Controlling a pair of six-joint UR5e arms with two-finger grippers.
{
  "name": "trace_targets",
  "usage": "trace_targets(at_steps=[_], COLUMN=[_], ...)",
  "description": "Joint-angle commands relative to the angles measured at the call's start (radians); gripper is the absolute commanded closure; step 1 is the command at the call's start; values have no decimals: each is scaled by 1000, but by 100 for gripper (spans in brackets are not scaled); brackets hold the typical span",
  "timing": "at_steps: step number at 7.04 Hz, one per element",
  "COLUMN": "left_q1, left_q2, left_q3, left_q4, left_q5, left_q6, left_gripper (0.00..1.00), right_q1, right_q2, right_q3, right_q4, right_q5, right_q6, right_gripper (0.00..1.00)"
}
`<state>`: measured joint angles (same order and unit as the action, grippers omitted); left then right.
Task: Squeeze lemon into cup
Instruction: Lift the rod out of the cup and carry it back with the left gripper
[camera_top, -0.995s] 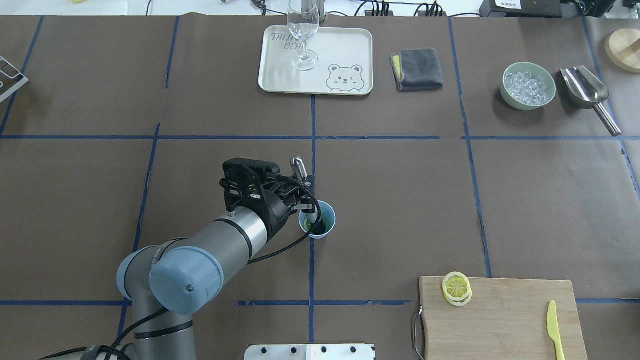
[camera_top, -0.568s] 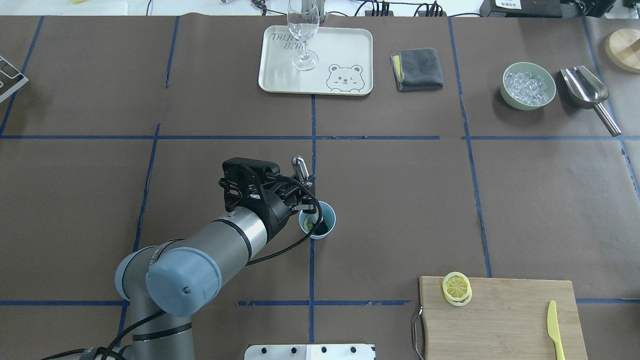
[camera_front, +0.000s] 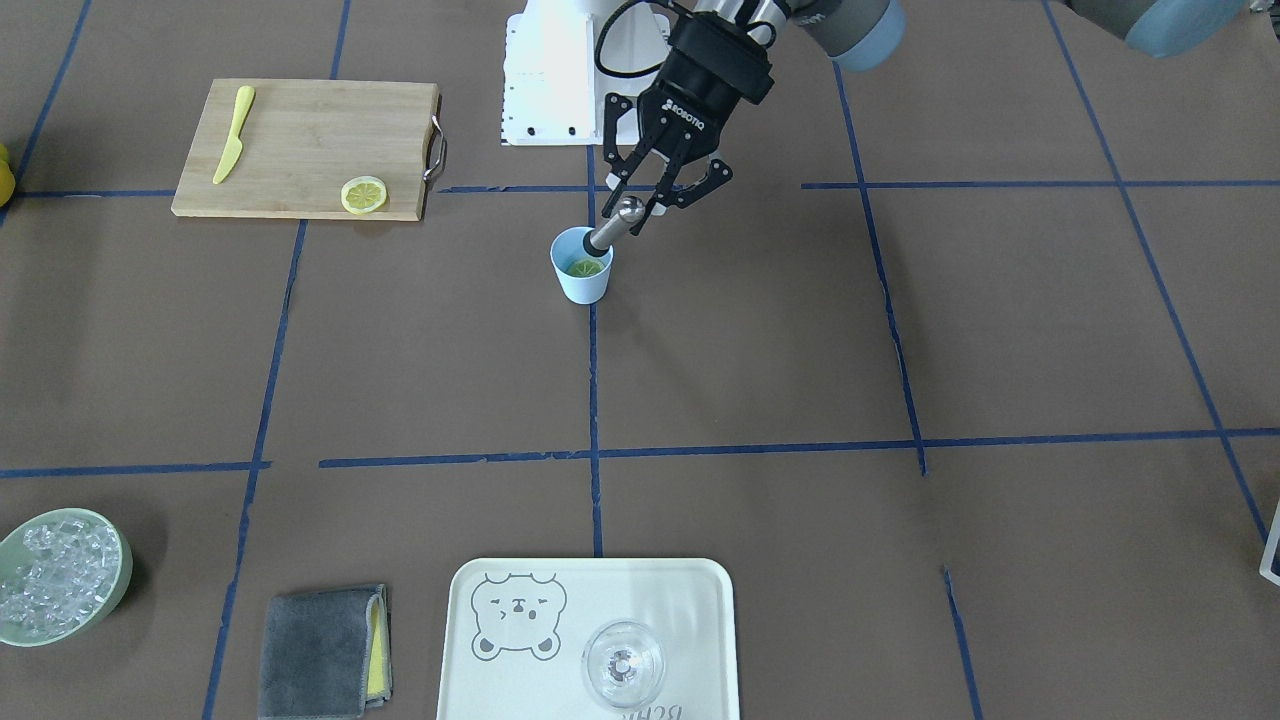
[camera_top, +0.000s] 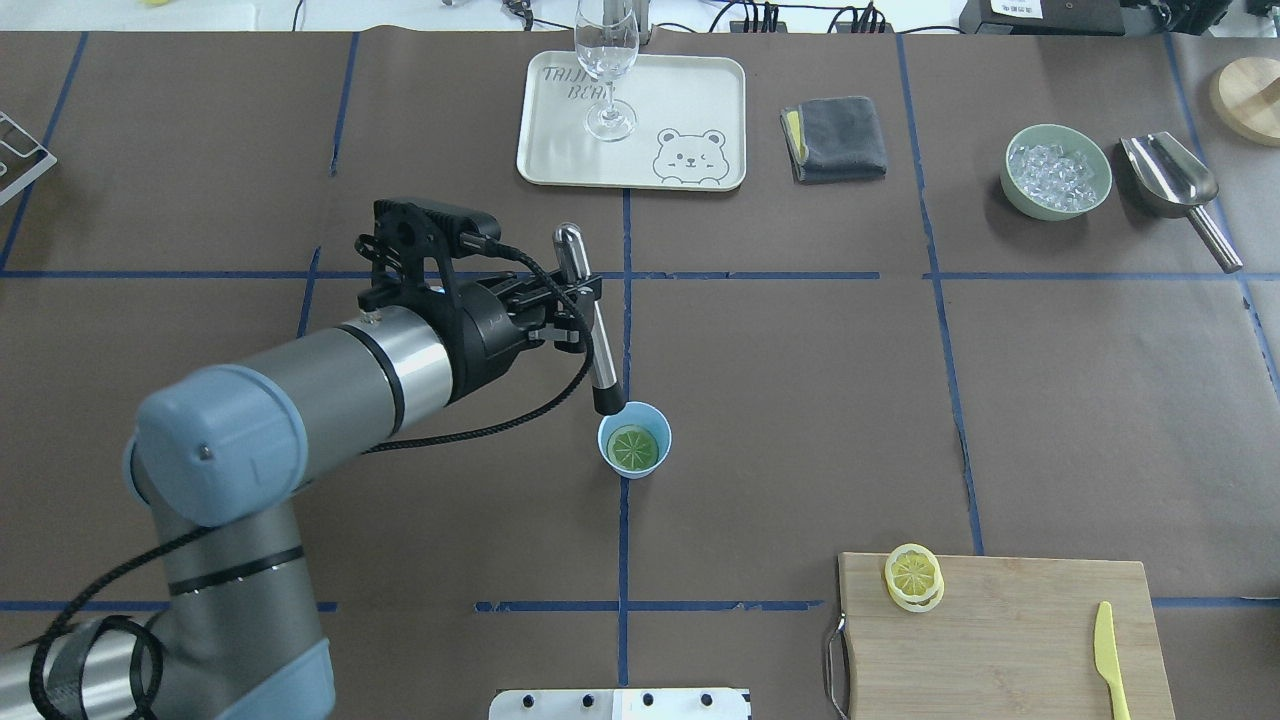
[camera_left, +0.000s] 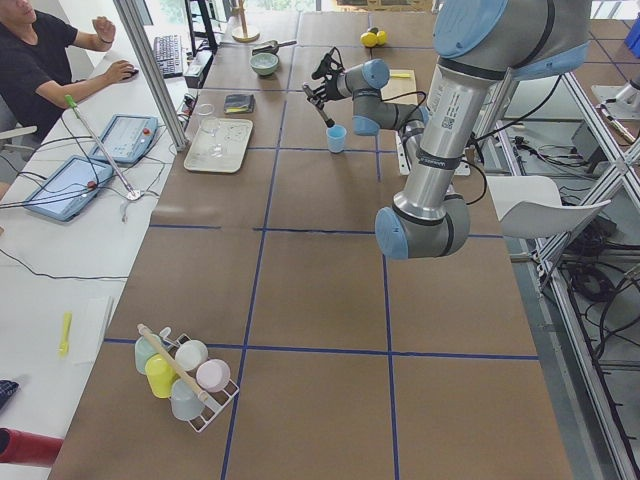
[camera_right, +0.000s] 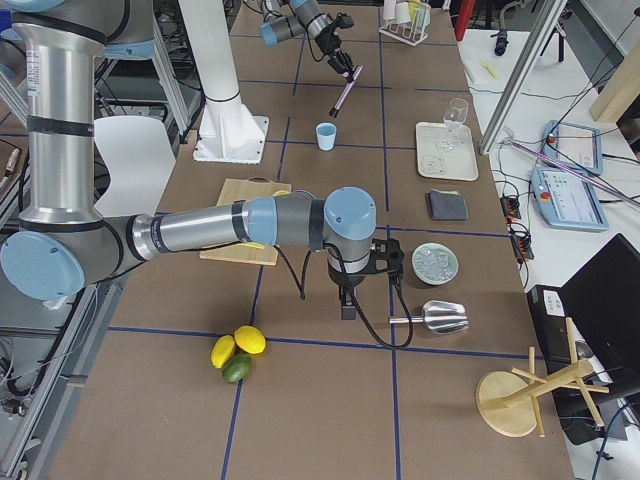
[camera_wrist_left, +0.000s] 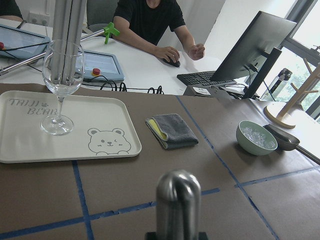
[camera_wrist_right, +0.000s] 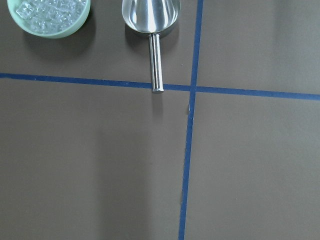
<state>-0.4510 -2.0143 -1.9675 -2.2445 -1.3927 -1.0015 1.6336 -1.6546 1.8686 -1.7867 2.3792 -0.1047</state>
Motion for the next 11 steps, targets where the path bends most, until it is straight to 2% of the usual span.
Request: trace_targets(at_steps=[1, 3, 5, 6, 7, 11], left_q1=[-173, -300, -391, -414, -445, -500], left_q2=[148, 283, 402, 426, 424, 381], left_q3=[-2, 7, 9, 2, -5, 2], left_q4=[-3, 0, 20, 67, 171, 668], left_q5=[-316, -559, -701, -729, -729, -729], left_q6=[3, 44, 80, 95, 157, 516], left_gripper=[100, 100, 100, 100, 100, 100], right_q1=[-1, -1, -1, -3, -7, -23], right_q2=[-4, 3, 4, 9, 12, 24], right_q3=[-20, -32, -57, -61, -63, -69], right_q4=[7, 16, 90, 92, 92, 93], right_q5=[-14, -15, -14, -14, -12, -11], right_q6=[16, 19, 20, 20, 25, 39], right_gripper=[0, 0, 0, 0, 0, 0])
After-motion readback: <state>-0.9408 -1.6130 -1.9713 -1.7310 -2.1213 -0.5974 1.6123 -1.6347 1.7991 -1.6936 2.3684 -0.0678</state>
